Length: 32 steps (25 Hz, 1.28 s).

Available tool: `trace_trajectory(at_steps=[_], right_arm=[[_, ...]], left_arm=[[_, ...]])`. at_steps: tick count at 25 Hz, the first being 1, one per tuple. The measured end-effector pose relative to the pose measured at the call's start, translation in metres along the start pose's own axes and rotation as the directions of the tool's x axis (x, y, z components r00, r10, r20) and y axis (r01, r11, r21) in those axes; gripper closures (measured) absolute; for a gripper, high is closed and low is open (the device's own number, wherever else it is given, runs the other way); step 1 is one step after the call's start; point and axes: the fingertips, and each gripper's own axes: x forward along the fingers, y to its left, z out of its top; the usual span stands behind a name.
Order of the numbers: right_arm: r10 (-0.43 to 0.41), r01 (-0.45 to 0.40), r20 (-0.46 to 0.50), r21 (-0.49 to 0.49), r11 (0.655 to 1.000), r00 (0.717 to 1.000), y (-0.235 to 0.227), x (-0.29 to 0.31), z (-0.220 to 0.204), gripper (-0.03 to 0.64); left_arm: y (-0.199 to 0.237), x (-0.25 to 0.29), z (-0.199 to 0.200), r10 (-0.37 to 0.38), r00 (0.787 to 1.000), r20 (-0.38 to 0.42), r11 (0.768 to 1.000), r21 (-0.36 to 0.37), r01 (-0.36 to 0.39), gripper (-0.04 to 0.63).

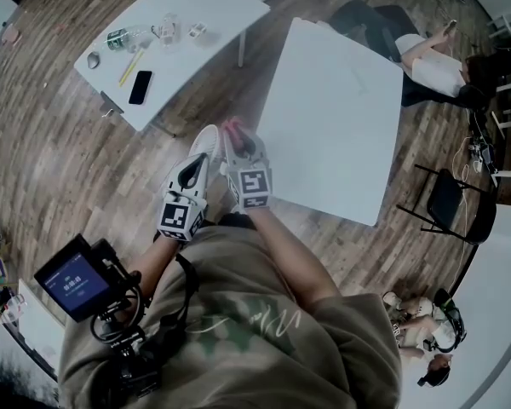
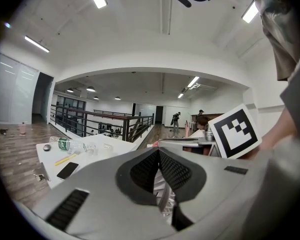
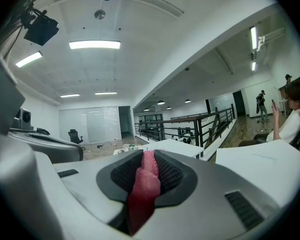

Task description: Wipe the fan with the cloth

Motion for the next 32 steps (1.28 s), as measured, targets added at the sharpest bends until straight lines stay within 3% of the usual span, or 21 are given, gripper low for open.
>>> trace_trajectory(at_steps=[32], right_arm=[[0.037, -0.038, -0.036, -0.025, 0.999, 0.999, -0.015, 0.032, -0.016, 0.537]], left_arm=[[0.020, -0.007, -0.010, 0.072, 0.997, -0.004, 0.997, -0.035, -0.072, 0.575]])
